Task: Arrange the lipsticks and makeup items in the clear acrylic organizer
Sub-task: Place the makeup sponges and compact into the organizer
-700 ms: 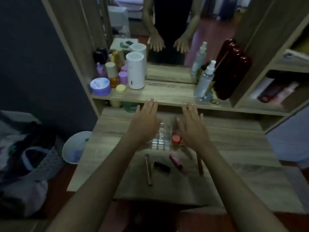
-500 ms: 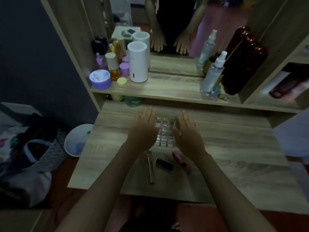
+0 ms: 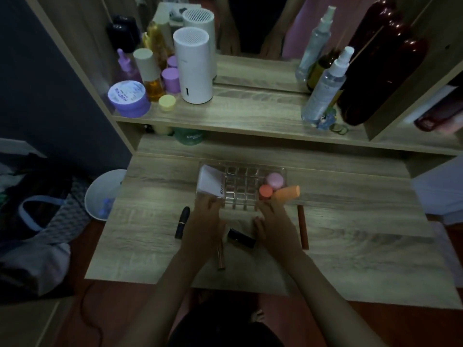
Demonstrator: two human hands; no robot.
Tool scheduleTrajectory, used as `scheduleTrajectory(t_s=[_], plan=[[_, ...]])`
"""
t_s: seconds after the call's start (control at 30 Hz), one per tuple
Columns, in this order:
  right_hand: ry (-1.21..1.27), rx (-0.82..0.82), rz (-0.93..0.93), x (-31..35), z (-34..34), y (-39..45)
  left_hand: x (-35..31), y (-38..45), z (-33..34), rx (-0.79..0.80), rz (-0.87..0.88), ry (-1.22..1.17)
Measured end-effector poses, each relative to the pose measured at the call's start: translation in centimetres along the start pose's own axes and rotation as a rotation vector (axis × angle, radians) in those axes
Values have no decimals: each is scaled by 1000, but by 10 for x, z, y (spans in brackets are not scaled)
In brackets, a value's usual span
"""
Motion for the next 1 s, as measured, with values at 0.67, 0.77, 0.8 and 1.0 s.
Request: scheduleTrajectory(t_s=[0.67,0.77,0.8,1.0], plan=[[-38,110,213,-37,14,-28,37,-19,35,42,-252,-194],[0,63,184,-32,4,-17,38,-16,32,18,-249,-274],[19,40,161,-29,-1,-11,37,-15,30,20,-251,-300],[188,-128,53,-8,-36,41,29,7,2,-60,-251,-377]])
Point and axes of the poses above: each hand's wrist, its own y-axis towards the middle knuckle, its own z-axis out of the palm, x = y × z, the point moved 8 cm from there along y, towards the middle knuckle, and after that the axes turned 8 degrees about -x, right-handed, at the moved point
